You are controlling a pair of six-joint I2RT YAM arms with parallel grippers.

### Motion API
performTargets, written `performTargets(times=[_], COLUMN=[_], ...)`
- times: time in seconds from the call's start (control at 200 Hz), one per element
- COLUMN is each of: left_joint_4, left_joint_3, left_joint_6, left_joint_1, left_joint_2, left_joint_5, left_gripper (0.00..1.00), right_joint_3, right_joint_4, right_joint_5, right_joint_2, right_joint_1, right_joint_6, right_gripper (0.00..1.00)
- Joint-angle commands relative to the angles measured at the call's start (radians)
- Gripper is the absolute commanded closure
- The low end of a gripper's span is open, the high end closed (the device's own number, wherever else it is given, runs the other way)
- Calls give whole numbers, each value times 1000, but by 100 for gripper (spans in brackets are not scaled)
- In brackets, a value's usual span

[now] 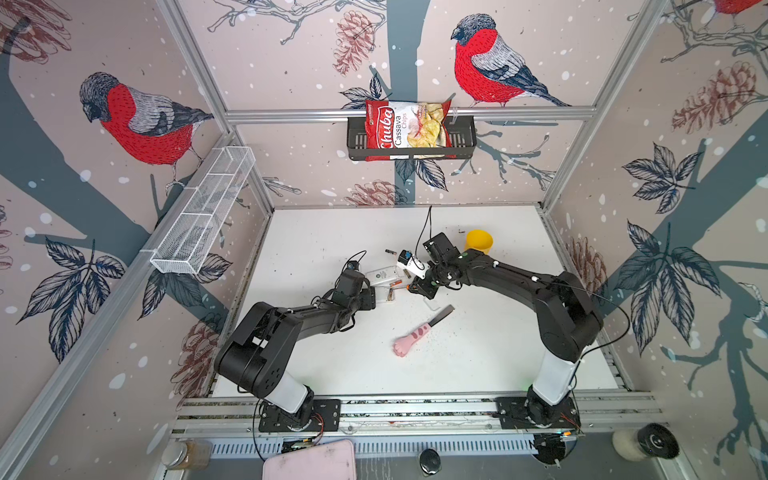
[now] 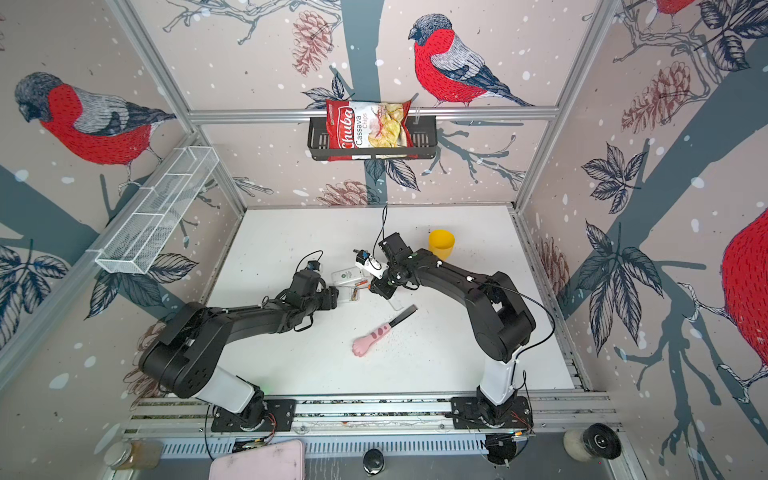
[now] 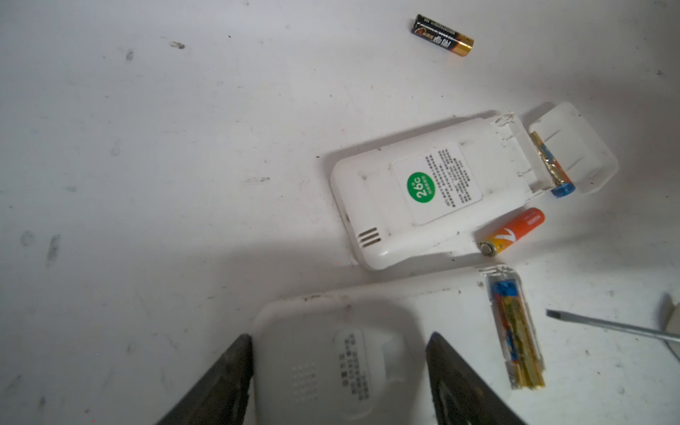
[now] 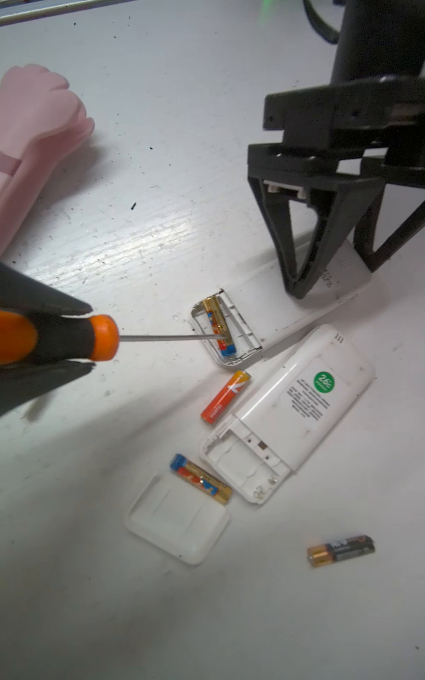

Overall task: Unload the batteries from the remote control
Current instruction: 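Pry the remaining battery out of the compartment with the screwdriver tip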

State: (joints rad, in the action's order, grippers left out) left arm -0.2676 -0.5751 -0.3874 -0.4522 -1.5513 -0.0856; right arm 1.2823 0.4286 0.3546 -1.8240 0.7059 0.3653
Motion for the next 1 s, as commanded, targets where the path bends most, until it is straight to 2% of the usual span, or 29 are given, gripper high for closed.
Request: performTargets(times=[0.0,0.38,0.996], left_joint_4=[4,-15,-50], left_joint_3=[-6,-17,44], left_joint_6=[9,8,0], left_joint_1=[3,3,3], left_joint_2=[8,-12,41], left_joint_5=[8,28,60], left_gripper=[26,26,26], right_joint_3=[-1,-5,-105], right_joint_4=[10,28,28], right_joint_5=[-31,9,26], right_joint_2=[-15,-45,40], right_joint_1=[5,39,142], right_joint_6=[-22,-5,-33], right_gripper=[100,100,100])
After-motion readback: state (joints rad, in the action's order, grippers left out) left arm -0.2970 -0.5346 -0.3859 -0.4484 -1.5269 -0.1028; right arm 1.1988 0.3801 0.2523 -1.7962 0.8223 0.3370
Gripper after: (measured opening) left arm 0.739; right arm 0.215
